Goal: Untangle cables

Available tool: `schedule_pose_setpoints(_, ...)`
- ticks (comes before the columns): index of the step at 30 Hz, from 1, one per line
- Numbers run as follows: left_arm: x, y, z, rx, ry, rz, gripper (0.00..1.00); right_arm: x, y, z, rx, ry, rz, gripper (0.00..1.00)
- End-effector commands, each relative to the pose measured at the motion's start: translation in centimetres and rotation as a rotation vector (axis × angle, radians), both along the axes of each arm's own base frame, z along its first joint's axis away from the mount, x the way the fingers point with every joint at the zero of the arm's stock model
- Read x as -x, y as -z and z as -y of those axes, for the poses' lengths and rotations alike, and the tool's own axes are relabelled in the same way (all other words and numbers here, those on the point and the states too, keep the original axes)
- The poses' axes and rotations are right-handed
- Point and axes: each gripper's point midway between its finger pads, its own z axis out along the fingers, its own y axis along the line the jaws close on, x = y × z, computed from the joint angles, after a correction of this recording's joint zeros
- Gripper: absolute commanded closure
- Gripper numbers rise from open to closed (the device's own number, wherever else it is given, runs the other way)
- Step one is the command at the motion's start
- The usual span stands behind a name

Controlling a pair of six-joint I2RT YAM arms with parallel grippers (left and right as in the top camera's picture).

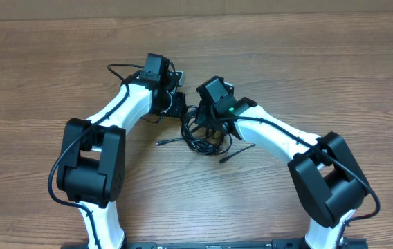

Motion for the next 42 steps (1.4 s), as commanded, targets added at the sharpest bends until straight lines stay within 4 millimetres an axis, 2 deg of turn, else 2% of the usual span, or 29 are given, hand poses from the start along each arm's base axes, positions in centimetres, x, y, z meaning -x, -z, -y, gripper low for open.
schedule_pose_setpoints(1, -0.4, 0.3, -0.7, -0.031, -0.036, -0.003, 0.65, -0.6, 0.6, 0.7, -0.005, 0.037, -0.006, 0.96)
schedule_pose_setpoints(7, -0.3, 0.8, -1.3, -0.067, -0.076, -0.019, 0.67, -0.6, 0.6, 0.7, -0.005, 0.038, -0.006, 0.96)
schedule_pose_setpoints(14, 0.3, 3.2, -1.0, -0.057, -0.101, -0.083, 0.72, -0.6, 0.6, 0.7, -0.004, 0.037, -0.007, 0.96)
schedule_pose_setpoints(18, 0.1, 3.1, -1.3, -0.049, -0.111, -0.086, 0.78, 0.0, 0.4, 0.1, -0.018, -0.06, -0.021, 0.96)
schedule_pose_setpoints(20, 0.2, 3.2, -1.6, -0.052, -0.117, -0.093, 0.81, 0.5, -0.4, 0.5, -0.041, -0.112, -0.046, 0.92)
schedule_pose_setpoints(26, 0.2, 3.2, -1.9, -0.057, -0.123, -0.095, 0.82, 0.8, -2.4, 2.9, -0.094, -0.135, -0.089, 0.75)
schedule_pose_setpoints(32, 0.4, 3.3, -2.3, -0.075, -0.128, -0.105, 0.8, 2.7, -1.8, 4.3, -0.092, -0.185, -0.184, 0.5)
schedule_pose_setpoints(38, 0.9, 3.5, -2.5, -0.089, -0.126, -0.125, 0.78, 5.2, -1.0, 5.1, -0.037, -0.241, -0.269, 0.45)
schedule_pose_setpoints(42, 1.2, 3.5, -2.6, -0.093, -0.124, -0.136, 0.74, 5.4, -0.8, 5.3, -0.007, -0.242, -0.27, 0.45)
